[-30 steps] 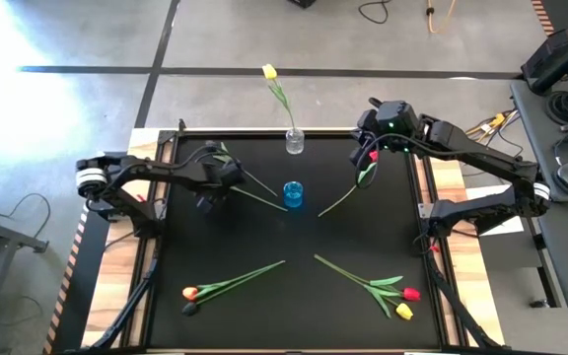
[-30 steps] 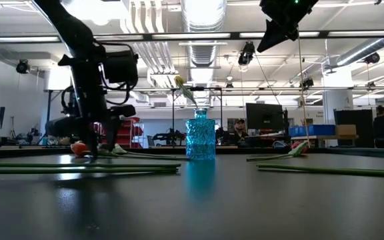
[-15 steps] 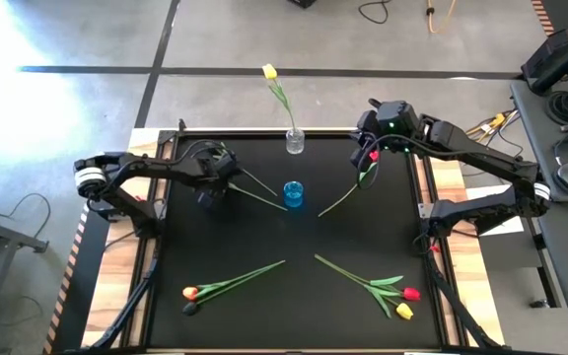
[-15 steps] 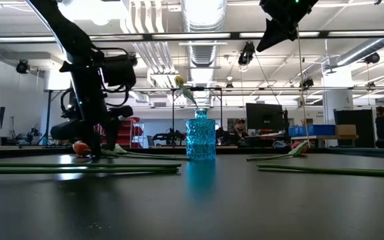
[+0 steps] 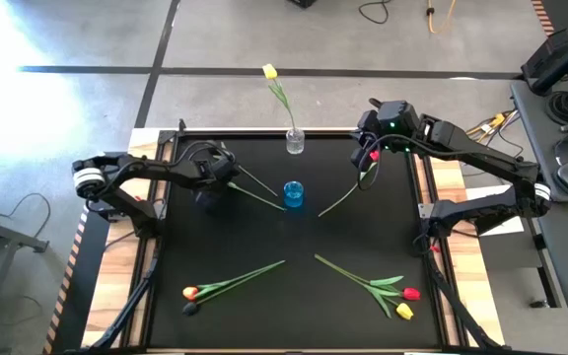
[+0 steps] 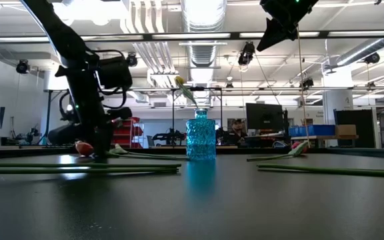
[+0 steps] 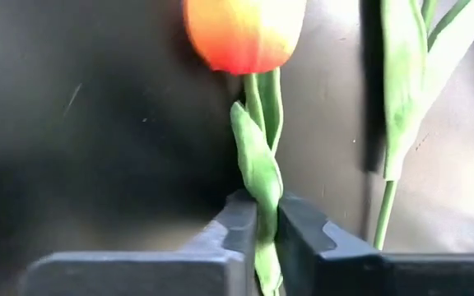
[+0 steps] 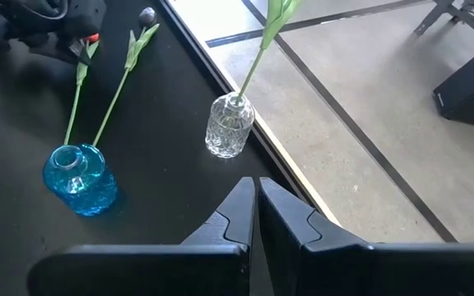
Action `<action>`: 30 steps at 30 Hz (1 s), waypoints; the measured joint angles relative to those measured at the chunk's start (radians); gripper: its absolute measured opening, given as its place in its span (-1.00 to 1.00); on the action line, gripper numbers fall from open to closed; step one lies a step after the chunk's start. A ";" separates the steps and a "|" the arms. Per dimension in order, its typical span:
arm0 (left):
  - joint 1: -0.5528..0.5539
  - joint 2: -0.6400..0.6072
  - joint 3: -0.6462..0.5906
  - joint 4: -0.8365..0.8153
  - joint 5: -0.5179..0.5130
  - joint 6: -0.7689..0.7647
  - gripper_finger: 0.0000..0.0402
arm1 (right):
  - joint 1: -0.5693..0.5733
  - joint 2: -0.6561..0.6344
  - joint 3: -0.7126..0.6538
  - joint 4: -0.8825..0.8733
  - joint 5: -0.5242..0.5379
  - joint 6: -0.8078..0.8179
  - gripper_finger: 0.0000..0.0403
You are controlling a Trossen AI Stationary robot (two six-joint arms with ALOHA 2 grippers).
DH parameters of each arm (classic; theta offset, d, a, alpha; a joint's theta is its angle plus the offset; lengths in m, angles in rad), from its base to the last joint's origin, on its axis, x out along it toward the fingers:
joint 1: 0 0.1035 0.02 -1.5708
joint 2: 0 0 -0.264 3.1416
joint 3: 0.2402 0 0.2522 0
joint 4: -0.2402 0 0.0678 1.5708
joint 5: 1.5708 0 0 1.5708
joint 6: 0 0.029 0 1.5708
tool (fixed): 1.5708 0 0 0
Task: Sort flowers into vase by color
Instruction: Put the top orange tulip flower into the transparent vase
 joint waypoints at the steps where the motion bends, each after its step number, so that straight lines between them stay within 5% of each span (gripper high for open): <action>1: 0.000 -0.003 0.000 0.002 -0.003 0.009 -0.96 | 0.000 0.000 0.000 0.001 0.000 0.000 -0.94; 14: -0.016 -0.161 0.072 0.052 -0.004 0.414 -0.99 | 0.000 0.000 0.011 0.048 -0.015 0.030 -0.94; 23: -0.016 -0.299 0.299 0.083 -0.020 1.113 -0.99 | 0.000 0.046 0.033 0.227 -0.332 0.258 -0.94; 27: 0.001 -0.321 0.399 0.182 0.112 1.484 -0.99 | 0.013 0.133 0.054 0.362 -0.473 0.359 -0.93; 30: 0.052 -0.326 0.419 0.254 0.299 1.603 -1.00 | 0.034 0.215 0.092 0.450 -0.491 0.394 -0.89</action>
